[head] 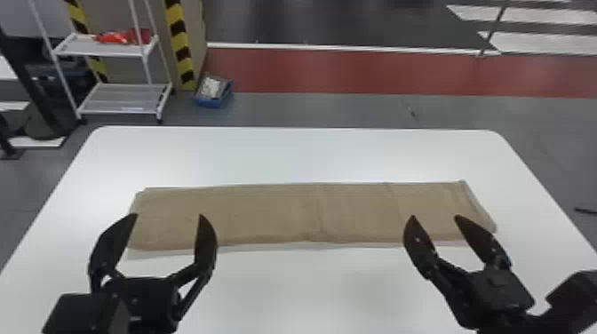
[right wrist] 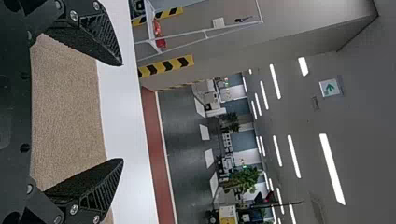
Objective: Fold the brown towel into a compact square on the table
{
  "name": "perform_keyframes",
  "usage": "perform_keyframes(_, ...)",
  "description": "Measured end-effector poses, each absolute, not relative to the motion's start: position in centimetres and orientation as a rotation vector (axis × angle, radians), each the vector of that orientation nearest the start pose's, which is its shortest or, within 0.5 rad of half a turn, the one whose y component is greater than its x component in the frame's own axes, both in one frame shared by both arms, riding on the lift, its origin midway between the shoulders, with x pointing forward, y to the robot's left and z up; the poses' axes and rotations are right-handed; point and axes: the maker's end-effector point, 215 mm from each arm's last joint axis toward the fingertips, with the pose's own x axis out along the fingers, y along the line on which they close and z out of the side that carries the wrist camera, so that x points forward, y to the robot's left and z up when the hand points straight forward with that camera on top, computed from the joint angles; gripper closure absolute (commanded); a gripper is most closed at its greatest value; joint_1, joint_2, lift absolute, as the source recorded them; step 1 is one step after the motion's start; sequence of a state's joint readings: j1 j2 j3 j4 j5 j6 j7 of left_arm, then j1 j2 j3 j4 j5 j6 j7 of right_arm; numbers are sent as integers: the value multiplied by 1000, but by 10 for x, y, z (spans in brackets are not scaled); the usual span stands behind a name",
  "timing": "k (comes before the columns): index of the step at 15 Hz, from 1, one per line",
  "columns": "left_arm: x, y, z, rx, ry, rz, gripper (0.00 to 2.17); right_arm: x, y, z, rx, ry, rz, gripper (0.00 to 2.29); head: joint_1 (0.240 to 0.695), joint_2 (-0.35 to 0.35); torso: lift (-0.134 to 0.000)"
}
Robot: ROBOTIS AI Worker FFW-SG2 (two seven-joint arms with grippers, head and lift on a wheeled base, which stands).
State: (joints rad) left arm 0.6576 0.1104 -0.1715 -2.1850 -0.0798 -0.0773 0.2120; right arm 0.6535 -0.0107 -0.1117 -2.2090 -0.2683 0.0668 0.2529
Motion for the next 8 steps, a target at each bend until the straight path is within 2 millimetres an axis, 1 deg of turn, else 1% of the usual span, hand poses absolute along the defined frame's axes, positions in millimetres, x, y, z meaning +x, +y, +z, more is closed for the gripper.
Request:
perform_keyframes(4, 397, 184, -309, 59, -20, 3, 83, 401, -228, -320, 203, 48, 174, 174, 695, -62, -119)
perform_keyframes(8, 398, 184, -309, 57, -19, 3, 83, 401, -227, -319, 203, 45, 174, 174, 695, -61, -119)
